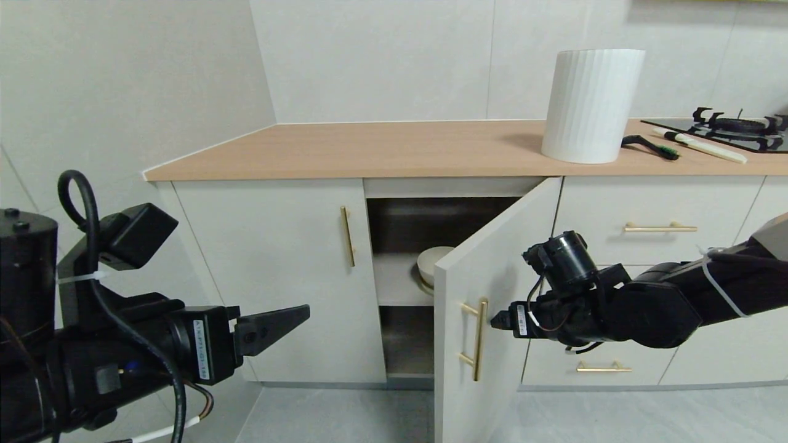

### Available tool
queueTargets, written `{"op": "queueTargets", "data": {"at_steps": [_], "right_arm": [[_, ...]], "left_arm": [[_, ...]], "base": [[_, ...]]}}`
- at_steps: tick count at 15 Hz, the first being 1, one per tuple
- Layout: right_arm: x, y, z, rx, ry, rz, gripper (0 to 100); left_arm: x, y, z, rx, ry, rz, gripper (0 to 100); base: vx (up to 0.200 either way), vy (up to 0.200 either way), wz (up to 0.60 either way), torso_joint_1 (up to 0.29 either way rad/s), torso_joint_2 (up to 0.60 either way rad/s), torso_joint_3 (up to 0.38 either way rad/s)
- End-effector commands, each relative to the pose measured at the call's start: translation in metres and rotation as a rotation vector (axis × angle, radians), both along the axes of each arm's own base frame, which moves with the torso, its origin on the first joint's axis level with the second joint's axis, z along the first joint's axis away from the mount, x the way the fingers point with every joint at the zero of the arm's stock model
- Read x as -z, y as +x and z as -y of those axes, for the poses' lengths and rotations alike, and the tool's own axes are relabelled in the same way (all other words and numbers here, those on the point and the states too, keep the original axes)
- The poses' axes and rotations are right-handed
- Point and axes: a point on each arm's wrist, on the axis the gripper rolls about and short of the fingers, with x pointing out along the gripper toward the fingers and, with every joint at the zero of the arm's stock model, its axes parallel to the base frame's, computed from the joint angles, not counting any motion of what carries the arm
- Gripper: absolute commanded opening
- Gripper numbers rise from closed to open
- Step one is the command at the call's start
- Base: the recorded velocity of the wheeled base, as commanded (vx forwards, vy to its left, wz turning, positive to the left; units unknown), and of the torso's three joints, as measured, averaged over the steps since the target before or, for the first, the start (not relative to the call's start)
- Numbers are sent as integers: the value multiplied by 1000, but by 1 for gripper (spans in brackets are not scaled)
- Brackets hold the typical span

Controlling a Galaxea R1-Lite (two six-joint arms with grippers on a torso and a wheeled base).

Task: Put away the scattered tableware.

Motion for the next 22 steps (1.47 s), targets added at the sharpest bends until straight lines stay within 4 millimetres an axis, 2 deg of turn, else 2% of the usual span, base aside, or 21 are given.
{"op": "queueTargets", "data": {"at_steps": [1, 8, 12, 16, 22], "right_arm": [[2, -1, -4, 1, 12, -5, 100], [25, 18, -31, 62, 208, 49, 100], [38, 44, -46, 173, 358, 52, 100], [36, 78, -34, 318, 478, 78, 100], [41, 110, -19, 450, 551, 116, 100]], "left_arm": [[0, 1, 0, -1, 0, 0, 100], [2, 1, 1, -1, 5, -5, 100], [3, 2, 1, 0, 5, -10, 100], [5, 4, 2, 0, 13, -22, 100], [6, 4, 2, -1, 15, -24, 100]], "base": [[0, 0, 0, 0, 0, 0], [0, 0, 0, 0, 0, 0], [0, 0, 0, 0, 0, 0], [0, 0, 0, 0, 0, 0], [0, 0, 0, 0, 0, 0]]}}
